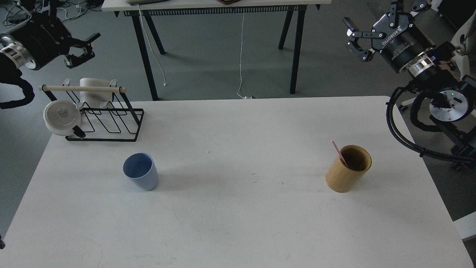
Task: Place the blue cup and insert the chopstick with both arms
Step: 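Move the left gripper down toward the blue cup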
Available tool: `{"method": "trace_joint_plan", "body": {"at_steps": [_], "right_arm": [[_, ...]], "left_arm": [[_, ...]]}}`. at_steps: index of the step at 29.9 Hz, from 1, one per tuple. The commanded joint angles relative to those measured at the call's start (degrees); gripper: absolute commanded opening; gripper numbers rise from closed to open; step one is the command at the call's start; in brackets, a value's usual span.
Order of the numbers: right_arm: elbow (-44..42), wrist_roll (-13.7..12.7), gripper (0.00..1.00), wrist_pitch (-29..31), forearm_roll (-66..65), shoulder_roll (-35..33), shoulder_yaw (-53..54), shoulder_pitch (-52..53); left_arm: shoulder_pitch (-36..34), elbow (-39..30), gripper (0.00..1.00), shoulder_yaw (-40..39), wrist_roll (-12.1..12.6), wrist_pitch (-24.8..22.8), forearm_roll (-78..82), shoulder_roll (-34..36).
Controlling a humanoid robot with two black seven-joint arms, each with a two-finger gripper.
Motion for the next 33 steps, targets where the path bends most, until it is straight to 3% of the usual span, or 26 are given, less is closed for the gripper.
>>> {"method": "trace_joint_plan", "body": {"at_steps": [1,4,12,18,22,26,30,33], "right_arm": [[0.28,0.09,1.0,0.0,0.0,0.57,-0.02,-0.07],[0.37,0.09,1.0,0.0,0.0,0.75,0.06,-0.24],[0.19,0.09,1.0,0.0,0.0,1.72,0.15,-0.33],[0.19,0.09,1.0,0.0,0.0,1.63,0.24,-0.33],[0.28,0.09,1.0,0.0,0.0,1.37,0.33,-0.24],[0.28,0.09,1.0,0.0,-0.52,1.28,0.24,-0.24],[0.02,0.09,1.0,0.0,-2.1,1.28,0.24,-0.24],[-0.07,0.09,1.0,0.0,-2.63,1.28,0.24,-0.33]], "left_arm": [[0.16,0.02,1.0,-0.32,-2.02,0.01,-0.1,-0.1],[0.24,0.02,1.0,-0.32,-3.43,0.01,-0.19,0.08],[-0.81,-0.5,1.0,0.56,-2.47,0.01,-0.72,0.17],[-1.77,-1.21,1.0,0.56,-4.04,0.01,7.51,3.58],[-1.87,-1.29,1.0,0.56,-11.94,0.01,22.88,7.1],[-1.08,-3.13,1.0,0.65,-15.99,0.01,34.68,10.88],[2.26,-16.63,1.0,0.74,-22.4,0.01,40.84,17.9],[3.67,-27.19,1.0,0.74,-23.47,0.01,47.42,19.85]]}}
